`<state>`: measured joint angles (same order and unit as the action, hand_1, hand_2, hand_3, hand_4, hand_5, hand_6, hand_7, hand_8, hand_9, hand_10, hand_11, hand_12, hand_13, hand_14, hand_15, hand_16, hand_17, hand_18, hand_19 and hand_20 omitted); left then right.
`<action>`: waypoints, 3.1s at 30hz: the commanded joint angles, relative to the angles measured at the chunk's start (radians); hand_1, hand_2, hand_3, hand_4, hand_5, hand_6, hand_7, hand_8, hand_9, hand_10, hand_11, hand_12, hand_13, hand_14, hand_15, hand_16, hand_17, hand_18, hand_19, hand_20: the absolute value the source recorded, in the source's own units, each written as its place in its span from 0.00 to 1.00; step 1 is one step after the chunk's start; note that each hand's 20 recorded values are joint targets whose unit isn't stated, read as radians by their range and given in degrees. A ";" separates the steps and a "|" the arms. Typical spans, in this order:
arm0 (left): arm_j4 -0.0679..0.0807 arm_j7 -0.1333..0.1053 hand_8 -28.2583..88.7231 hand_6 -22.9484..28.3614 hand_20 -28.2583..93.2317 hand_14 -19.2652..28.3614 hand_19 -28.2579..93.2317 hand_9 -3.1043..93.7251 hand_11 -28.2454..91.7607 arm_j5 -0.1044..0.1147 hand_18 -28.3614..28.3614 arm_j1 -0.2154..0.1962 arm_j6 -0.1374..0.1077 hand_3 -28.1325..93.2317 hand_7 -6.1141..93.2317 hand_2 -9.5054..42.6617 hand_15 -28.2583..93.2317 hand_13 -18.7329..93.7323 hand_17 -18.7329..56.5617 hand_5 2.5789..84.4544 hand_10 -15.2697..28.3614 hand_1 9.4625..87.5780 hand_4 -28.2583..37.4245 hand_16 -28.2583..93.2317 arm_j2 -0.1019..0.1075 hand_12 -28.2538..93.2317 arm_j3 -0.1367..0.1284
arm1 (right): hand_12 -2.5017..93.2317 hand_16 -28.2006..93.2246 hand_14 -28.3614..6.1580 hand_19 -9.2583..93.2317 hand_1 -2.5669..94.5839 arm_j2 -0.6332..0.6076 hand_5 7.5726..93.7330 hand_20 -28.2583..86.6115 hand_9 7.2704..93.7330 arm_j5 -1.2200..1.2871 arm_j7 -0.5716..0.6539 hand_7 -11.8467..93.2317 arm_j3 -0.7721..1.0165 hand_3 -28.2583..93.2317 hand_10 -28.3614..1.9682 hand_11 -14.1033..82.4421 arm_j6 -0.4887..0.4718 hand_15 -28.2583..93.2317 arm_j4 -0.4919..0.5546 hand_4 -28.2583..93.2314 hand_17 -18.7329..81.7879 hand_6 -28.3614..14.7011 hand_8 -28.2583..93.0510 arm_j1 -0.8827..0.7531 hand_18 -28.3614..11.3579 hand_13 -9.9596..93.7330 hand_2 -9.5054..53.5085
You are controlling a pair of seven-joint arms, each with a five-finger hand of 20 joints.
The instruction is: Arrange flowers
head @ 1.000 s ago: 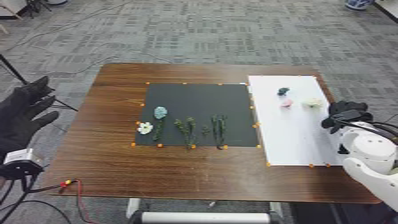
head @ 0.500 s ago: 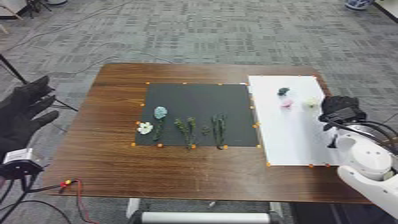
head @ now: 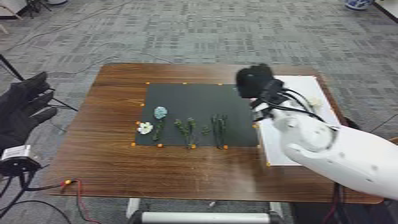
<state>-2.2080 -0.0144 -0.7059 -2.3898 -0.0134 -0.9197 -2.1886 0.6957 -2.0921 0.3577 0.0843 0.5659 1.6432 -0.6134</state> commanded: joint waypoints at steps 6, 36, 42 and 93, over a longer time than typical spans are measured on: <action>0.005 0.003 0.18 0.47 0.32 0.63 0.48 0.14 0.37 -0.007 0.84 0.042 -0.004 0.57 0.24 0.09 0.51 0.18 0.07 0.19 0.53 0.29 0.00 0.20 0.037 0.41 0.039 | 0.54 0.55 0.69 0.88 0.54 0.466 0.81 0.71 0.92 0.010 0.033 0.50 -0.318 0.92 0.82 0.37 -0.133 0.85 -0.236 0.00 0.53 0.77 0.20 0.354 0.24 0.79 0.00; 0.124 0.072 0.18 0.47 0.32 0.63 0.49 0.14 0.37 0.006 0.84 0.428 0.081 0.61 0.24 0.08 0.50 0.18 0.07 0.18 0.53 0.26 0.00 0.20 0.258 0.41 0.246 | 0.52 0.54 0.69 0.87 0.54 0.486 0.82 0.72 0.93 -0.115 0.051 0.49 -0.228 0.92 0.80 0.33 -0.281 0.86 -0.303 0.00 0.52 0.79 0.19 0.104 0.24 0.78 0.00; 0.117 0.069 0.18 0.47 0.32 0.63 0.49 0.14 0.37 0.005 0.84 0.422 0.083 0.61 0.24 0.08 0.50 0.18 0.07 0.18 0.53 0.26 0.00 0.20 0.255 0.41 0.244 | 0.52 0.54 0.69 0.87 0.54 0.478 0.82 0.72 0.93 -0.114 0.058 0.49 -0.234 0.92 0.81 0.32 -0.284 0.86 -0.302 0.00 0.52 0.79 0.19 0.113 0.24 0.78 0.00; 0.046 0.005 0.18 0.47 0.32 0.62 0.49 0.14 0.37 0.008 0.84 0.013 -0.084 0.61 0.25 0.09 0.50 0.17 0.06 0.18 0.53 0.27 0.00 0.20 0.008 0.41 0.074 | 0.44 0.60 0.51 0.85 0.42 -0.067 0.37 0.73 0.41 0.071 -0.564 0.40 0.573 1.00 0.54 0.65 -0.553 0.86 0.226 0.00 0.42 0.77 0.08 -0.469 0.24 0.55 0.12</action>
<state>-2.1778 0.0008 -0.7142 -2.2842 -0.0948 -0.8433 -2.1319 0.7071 -1.9876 -0.2029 0.6737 0.1174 1.8563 -0.9900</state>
